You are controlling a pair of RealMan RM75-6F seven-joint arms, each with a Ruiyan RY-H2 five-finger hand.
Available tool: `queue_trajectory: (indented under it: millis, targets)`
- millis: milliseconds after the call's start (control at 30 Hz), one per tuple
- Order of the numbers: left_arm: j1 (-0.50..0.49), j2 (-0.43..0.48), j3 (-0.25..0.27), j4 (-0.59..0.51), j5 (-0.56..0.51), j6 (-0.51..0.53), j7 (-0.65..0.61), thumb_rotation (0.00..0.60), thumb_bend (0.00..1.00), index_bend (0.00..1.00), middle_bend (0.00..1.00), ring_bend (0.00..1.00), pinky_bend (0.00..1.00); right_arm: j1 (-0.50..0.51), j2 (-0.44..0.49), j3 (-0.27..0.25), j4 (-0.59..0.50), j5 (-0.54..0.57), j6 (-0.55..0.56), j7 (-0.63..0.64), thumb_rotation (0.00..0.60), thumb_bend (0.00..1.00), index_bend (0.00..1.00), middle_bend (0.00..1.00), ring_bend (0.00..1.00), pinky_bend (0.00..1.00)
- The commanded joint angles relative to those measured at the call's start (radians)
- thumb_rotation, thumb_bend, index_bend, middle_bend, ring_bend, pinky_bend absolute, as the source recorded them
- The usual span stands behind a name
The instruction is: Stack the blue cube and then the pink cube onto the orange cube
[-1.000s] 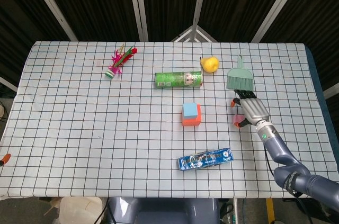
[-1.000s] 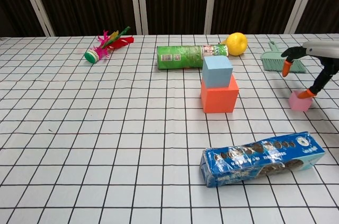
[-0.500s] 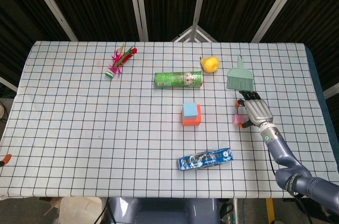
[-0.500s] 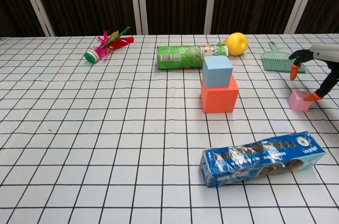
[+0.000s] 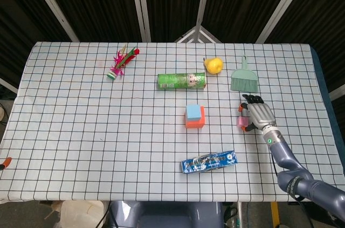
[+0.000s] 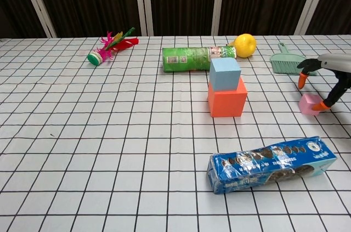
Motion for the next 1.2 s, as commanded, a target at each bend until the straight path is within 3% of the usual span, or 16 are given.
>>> queue_trajectory:
  millis: [33, 533, 1200]
  targets:
    - [-0.001, -0.001, -0.002, 0.001, -0.004, -0.002, 0.002, 0.600, 0.21, 0.22, 0.01, 0.00, 0.02, 0.002, -0.012, 0.003, 0.019, -0.002, -0.011, 0.007, 0.600, 0.24, 0.39, 0.07, 0.02, 0.00]
    - [-0.006, -0.004, -0.006, -0.001, -0.018, -0.008, 0.018, 0.600, 0.21, 0.22, 0.01, 0.00, 0.02, 0.004, -0.011, 0.018, 0.041, -0.015, -0.032, 0.023, 0.600, 0.27, 0.40, 0.07, 0.02, 0.00]
    - [-0.003, 0.002, 0.001, -0.004, -0.004, -0.010, 0.006, 0.600, 0.20, 0.22, 0.01, 0.00, 0.02, -0.009, 0.020, 0.026, -0.016, -0.023, -0.015, 0.008, 0.600, 0.30, 0.44, 0.07, 0.02, 0.00]
